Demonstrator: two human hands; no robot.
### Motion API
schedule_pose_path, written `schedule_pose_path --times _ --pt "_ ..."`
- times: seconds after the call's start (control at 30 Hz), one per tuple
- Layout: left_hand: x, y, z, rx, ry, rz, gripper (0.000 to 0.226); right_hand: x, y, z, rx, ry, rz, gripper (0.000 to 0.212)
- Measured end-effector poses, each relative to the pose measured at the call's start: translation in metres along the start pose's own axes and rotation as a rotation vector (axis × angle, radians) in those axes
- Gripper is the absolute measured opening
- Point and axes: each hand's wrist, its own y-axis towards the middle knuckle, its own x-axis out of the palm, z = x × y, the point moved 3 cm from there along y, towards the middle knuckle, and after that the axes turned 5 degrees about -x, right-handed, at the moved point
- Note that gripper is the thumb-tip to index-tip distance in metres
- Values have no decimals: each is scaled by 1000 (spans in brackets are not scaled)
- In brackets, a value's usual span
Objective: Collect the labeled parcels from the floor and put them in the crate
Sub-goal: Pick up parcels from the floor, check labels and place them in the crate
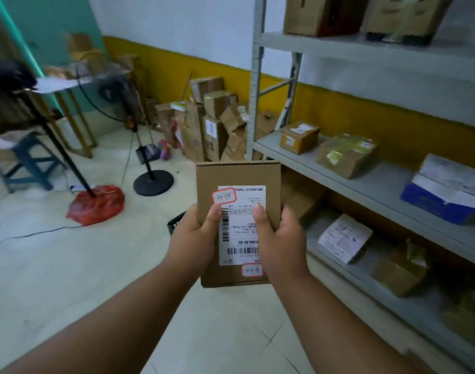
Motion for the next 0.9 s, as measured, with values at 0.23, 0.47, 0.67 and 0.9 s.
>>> schedule_pose_path --times 0.23,0.47,0.67,0.9 --pt "-150 19 -17 -54 -70 138 33 150 -12 -47 -24 27 -164 22" --pt "-175 76 -34 -57 -120 148 30 205 28 -33 -4 31 -251 14" --pt "-163 180 -36 -111 -88 116 31 245 110 13 20 7 -222 19" --pt "-144 315 -10 -139 -184 159 28 282 238 44 -60 -38 -228 46"
